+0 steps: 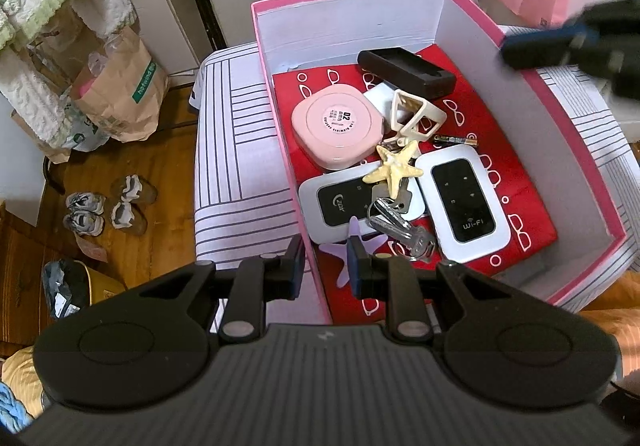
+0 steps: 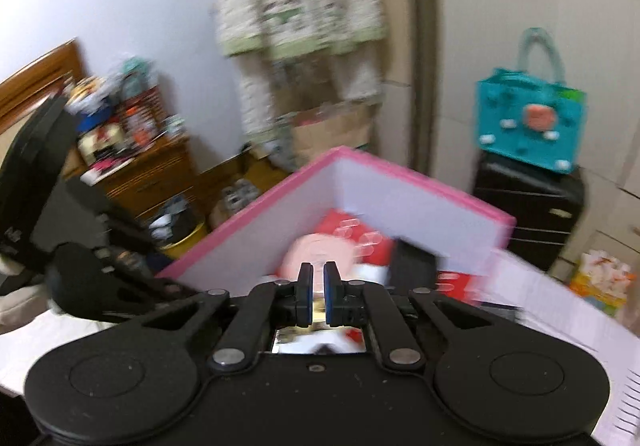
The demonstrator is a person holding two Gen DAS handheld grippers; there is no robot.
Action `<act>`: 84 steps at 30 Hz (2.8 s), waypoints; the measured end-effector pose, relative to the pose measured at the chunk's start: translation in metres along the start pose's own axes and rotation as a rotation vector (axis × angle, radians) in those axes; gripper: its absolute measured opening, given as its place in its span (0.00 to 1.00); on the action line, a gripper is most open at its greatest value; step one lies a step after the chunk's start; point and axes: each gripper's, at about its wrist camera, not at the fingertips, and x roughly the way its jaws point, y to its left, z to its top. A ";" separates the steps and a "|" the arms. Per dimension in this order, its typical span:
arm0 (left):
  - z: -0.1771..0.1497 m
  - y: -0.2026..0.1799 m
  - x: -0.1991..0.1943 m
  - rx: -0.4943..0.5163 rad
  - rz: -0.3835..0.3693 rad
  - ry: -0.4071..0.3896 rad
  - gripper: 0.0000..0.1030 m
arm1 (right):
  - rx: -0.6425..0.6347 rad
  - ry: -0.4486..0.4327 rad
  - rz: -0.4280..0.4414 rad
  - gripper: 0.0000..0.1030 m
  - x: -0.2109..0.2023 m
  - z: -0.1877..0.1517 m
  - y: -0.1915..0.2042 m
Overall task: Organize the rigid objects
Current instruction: 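Carry the silver keys into the box and open the right tool, then return the right tool to the table and grasp the black battery pack, then carry the black battery pack into the box and release it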
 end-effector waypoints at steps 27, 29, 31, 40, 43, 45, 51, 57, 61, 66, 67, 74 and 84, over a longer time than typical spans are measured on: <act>0.007 0.011 0.006 -0.011 0.008 -0.029 0.09 | -0.027 0.127 -0.193 0.71 0.089 -0.065 -0.130; 0.007 0.011 0.006 -0.013 0.009 -0.032 0.09 | -0.040 0.130 -0.203 0.71 0.095 -0.064 -0.131; 0.006 0.012 0.006 -0.021 0.002 -0.036 0.09 | -0.005 0.125 -0.210 0.74 0.100 -0.066 -0.139; 0.006 0.016 0.005 -0.037 -0.015 -0.043 0.09 | 0.113 0.142 -0.272 0.66 0.089 -0.074 -0.140; 0.006 0.016 0.005 -0.030 -0.018 -0.044 0.09 | 0.111 0.192 -0.268 0.66 0.082 -0.078 -0.133; 0.006 0.016 0.006 -0.024 -0.018 -0.046 0.09 | 0.135 0.235 -0.230 0.67 0.079 -0.078 -0.134; 0.007 0.015 0.007 -0.033 -0.009 -0.058 0.09 | 0.118 0.209 -0.235 0.65 0.085 -0.075 -0.136; 0.014 0.018 0.009 -0.047 -0.010 -0.065 0.09 | 0.134 0.181 -0.271 0.65 0.074 -0.081 -0.135; 0.018 0.018 0.013 -0.045 0.002 -0.076 0.09 | 0.198 0.135 -0.310 0.65 0.050 -0.082 -0.141; 0.019 0.020 0.013 -0.048 -0.004 -0.074 0.09 | 0.257 0.015 -0.271 0.65 -0.001 -0.068 -0.122; 0.019 0.020 0.013 -0.055 -0.005 -0.075 0.09 | 0.259 -0.014 -0.239 0.65 -0.011 -0.064 -0.114; 0.013 0.021 0.010 -0.093 -0.003 -0.099 0.08 | 0.153 -0.103 -0.007 0.65 -0.046 -0.041 -0.042; -0.003 0.021 0.001 -0.098 -0.023 -0.127 0.09 | -0.118 -0.017 -0.148 0.65 -0.012 -0.044 0.028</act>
